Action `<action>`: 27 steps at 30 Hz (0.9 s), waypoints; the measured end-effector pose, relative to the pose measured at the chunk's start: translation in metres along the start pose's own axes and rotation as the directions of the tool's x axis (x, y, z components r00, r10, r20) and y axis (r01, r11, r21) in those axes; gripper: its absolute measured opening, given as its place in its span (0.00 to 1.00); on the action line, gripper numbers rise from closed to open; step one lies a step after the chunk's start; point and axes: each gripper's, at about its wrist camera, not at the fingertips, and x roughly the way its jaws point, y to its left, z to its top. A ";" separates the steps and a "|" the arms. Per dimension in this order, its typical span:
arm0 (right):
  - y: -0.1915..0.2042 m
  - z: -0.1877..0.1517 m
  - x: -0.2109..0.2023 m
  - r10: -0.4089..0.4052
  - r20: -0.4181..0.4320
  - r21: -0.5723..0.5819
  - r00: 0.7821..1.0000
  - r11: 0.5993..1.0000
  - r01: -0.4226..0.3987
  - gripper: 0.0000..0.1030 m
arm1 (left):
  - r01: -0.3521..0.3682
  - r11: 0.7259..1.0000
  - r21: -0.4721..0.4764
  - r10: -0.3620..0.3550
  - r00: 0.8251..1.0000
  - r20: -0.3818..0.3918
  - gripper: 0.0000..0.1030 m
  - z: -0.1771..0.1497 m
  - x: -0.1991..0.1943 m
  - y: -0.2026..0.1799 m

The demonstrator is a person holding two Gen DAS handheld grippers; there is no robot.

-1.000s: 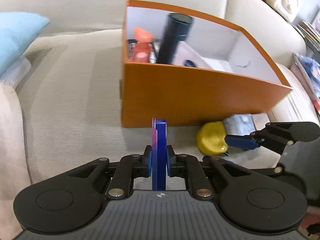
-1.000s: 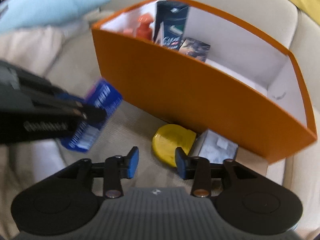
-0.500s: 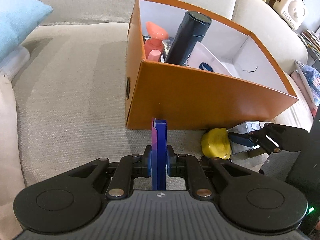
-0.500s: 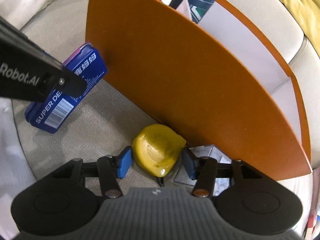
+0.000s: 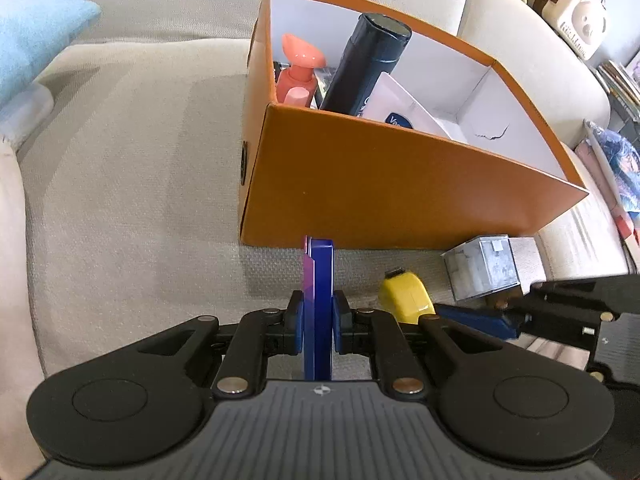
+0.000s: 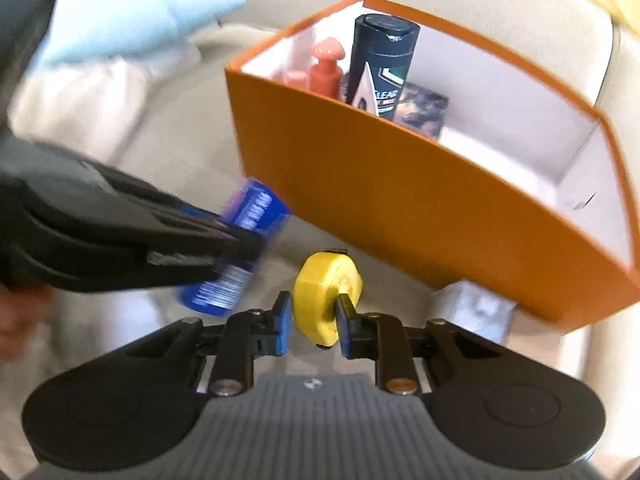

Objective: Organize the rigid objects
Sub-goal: 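Lift the blue card with left tool while right tool grasps the yellow tape measure, then carry the blue card and tape measure over the orange box with both tools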

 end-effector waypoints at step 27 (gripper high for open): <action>-0.047 -0.014 -0.026 0.008 0.010 0.242 1.000 0.970 -0.011 0.20 | 0.028 1.000 -0.003 -0.028 1.000 -0.008 0.14 -0.008 -0.018 -0.010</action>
